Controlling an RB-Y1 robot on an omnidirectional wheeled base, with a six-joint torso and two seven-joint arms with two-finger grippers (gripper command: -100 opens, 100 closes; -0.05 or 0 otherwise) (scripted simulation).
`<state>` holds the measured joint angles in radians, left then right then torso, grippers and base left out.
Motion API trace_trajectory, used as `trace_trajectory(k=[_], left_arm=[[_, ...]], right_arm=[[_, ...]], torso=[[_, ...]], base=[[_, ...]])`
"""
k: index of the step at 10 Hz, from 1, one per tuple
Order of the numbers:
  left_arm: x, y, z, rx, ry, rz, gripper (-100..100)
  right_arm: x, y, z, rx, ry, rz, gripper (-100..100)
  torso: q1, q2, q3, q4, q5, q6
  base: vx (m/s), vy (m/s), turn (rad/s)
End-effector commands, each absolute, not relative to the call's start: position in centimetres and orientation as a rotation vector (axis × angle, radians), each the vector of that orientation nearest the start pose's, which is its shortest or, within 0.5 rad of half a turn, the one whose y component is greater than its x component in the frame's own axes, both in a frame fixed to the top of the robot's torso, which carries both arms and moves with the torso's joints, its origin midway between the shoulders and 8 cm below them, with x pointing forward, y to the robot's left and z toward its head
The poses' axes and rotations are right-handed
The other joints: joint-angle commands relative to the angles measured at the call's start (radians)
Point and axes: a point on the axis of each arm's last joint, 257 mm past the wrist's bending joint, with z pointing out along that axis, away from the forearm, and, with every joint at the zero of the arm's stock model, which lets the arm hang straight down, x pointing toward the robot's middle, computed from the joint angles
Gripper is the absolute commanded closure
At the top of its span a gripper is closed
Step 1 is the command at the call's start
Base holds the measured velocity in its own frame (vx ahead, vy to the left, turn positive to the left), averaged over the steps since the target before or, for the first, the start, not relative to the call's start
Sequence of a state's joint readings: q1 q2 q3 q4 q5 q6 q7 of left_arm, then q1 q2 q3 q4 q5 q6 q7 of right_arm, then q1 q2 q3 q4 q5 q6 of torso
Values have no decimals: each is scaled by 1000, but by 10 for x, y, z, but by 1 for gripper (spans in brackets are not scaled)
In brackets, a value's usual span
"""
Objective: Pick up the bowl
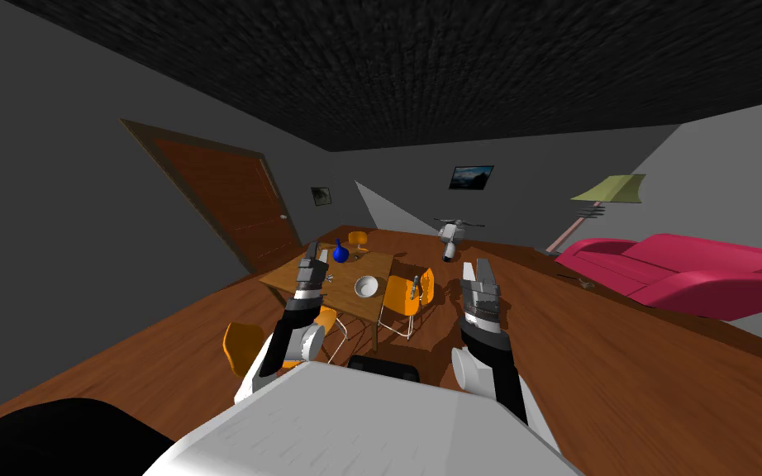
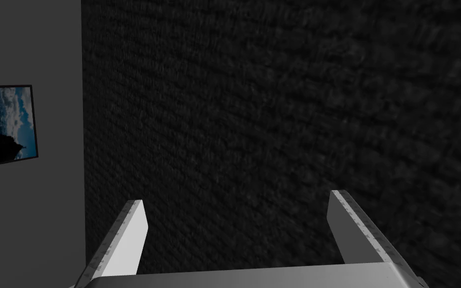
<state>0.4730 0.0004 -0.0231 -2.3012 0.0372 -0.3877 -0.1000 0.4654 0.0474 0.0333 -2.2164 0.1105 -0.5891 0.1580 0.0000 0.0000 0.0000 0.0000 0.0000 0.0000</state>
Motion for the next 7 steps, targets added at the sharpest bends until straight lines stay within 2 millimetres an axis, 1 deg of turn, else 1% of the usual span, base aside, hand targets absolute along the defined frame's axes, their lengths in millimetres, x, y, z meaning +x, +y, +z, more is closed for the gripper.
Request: trace_trajectory(k=[1, 4, 7], left_arm=[[366, 270, 17, -680, 706, -1253, -100], [383, 261, 1, -666, 800, -1249, -100], [411, 252, -22, -683, 899, -1238, -100]], right_arm=[[347, -253, 24, 520, 636, 1147, 0], [347, -253, 24, 520, 636, 1147, 0], [347, -253, 24, 520, 636, 1147, 0]], torso=[[0, 0, 0, 0, 0, 0], [1, 1, 0, 0, 0, 0], [2, 2, 1, 0, 1, 0]], base=[[-6, 3, -12], [-17, 12, -25], [-38, 28, -39]])
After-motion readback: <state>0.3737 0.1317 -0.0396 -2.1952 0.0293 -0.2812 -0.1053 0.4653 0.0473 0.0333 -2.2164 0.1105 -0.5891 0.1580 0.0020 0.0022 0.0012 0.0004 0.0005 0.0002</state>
